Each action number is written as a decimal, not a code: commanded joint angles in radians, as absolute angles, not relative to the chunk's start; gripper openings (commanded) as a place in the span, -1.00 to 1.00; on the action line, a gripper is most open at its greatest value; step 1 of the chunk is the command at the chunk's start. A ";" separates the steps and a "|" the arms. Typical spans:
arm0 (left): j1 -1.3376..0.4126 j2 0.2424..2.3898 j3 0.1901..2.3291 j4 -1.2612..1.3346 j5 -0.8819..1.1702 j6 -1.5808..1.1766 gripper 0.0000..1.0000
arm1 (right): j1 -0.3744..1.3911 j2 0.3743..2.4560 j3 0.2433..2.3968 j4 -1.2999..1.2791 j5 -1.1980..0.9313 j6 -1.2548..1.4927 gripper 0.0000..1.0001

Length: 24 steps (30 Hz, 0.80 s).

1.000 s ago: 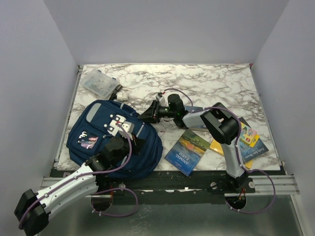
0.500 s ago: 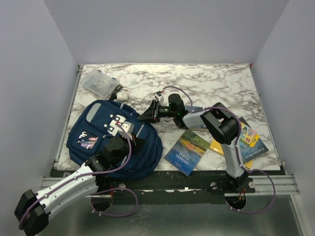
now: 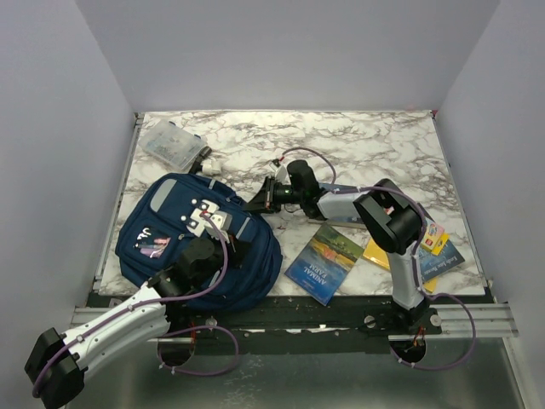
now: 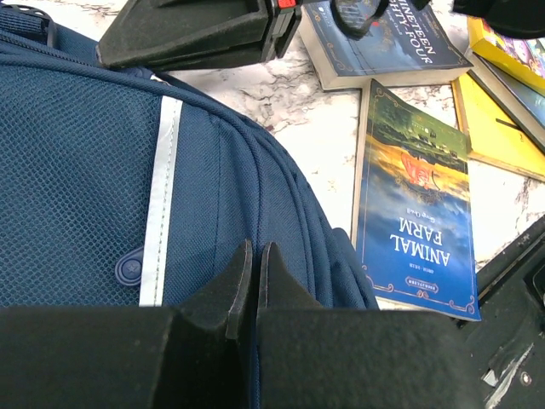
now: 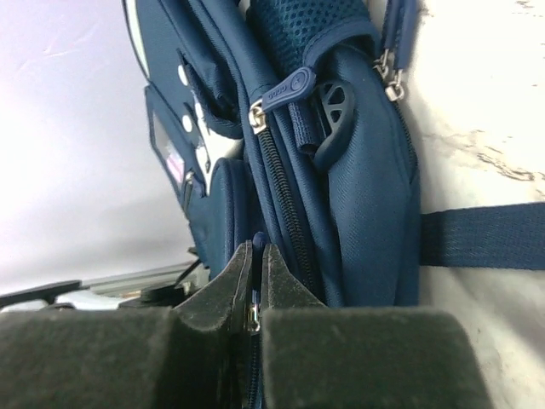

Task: Pack the student bag
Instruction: Unzip the student bag at the center of the board.

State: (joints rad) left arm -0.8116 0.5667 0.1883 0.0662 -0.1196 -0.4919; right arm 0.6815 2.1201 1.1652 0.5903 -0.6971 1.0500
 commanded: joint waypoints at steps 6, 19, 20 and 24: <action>-0.811 0.598 0.192 0.081 -0.212 -0.569 -1.00 | 0.689 1.945 1.210 0.184 -0.352 0.844 -0.99; -0.810 0.691 0.242 0.031 -0.342 -0.635 -1.00 | 0.814 1.848 1.309 -0.272 0.176 0.828 -0.99; -0.811 0.693 0.241 0.031 -0.341 -0.637 -1.00 | 0.813 1.846 1.305 -0.282 0.202 0.832 -0.99; -0.811 0.684 0.235 0.027 -0.342 -0.647 -1.00 | 0.813 1.825 1.279 -0.287 0.224 0.850 -0.99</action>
State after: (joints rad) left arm -0.8185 0.6891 0.2222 0.0677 -0.2401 -0.6308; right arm 0.8291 1.8641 1.3037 -0.1787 0.0666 0.8528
